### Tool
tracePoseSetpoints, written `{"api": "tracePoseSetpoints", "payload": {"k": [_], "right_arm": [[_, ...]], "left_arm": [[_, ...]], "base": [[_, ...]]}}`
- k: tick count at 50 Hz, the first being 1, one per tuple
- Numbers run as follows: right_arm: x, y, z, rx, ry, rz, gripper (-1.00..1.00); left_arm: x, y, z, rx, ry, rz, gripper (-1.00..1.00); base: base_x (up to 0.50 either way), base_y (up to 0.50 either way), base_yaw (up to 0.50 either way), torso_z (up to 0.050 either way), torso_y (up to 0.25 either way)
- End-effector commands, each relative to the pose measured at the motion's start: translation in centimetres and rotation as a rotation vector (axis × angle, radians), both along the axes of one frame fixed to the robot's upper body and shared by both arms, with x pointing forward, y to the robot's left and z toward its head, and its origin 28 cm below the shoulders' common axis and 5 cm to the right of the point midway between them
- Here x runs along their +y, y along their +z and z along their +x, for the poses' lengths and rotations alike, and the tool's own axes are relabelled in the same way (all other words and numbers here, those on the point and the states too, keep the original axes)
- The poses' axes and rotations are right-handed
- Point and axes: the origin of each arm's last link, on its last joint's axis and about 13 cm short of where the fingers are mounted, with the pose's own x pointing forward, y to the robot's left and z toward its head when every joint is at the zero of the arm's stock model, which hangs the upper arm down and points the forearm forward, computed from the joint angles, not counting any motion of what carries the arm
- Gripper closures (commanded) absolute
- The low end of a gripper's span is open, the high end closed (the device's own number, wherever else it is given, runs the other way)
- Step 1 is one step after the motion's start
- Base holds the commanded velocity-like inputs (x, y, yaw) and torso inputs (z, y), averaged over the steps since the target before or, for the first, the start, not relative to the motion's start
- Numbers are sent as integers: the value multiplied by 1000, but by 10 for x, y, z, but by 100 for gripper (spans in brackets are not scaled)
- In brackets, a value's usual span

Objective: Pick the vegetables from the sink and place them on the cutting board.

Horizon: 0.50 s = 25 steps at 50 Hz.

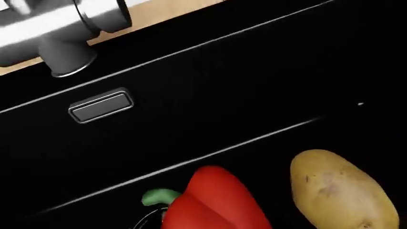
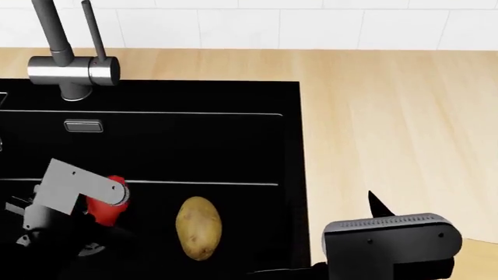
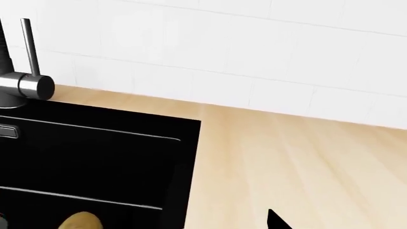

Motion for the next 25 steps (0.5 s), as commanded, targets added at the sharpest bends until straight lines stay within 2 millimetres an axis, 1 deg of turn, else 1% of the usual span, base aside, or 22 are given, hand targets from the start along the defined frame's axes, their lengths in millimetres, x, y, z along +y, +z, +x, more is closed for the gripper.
{"api": "tracePoseSetpoints", "payload": {"k": [1,3,7,8,10,14,17,22,24,25], "right_arm": [[3,27,8,28,41,-33,-100],[3,36,11,22,45,-48,-100],[-2,42,16,32,32,-59,-100],[-3,43,16,33,31,-60,-100],[-4,45,17,32,31,-50,-100],[-6,49,17,41,33,-58,-100],[-7,52,18,46,35,-59,-100],[-15,55,15,41,22,-30,-100],[-17,56,14,42,17,-27,-100],[-18,56,14,42,20,-28,-100]], "left_arm": [[14,53,-34,-149,28,-99,100],[14,67,-42,-178,18,-106,100],[18,93,-55,-219,-13,-120,100],[17,96,-56,-222,-13,-123,100],[23,104,-57,-230,-9,-133,100],[35,121,-68,-249,12,-173,100],[39,133,-74,-278,20,-182,100],[46,130,-81,-290,39,-182,100],[48,129,-82,-283,45,-209,100],[48,128,-85,-289,38,-193,100]], "base": [[0,0,0,0,0],[0,0,0,0,0],[0,0,0,0,0],[0,0,0,0,0],[0,0,0,0,0],[0,0,0,0,0],[0,0,0,0,0],[0,0,0,0,0],[0,0,0,0,0],[0,0,0,0,0]]}}
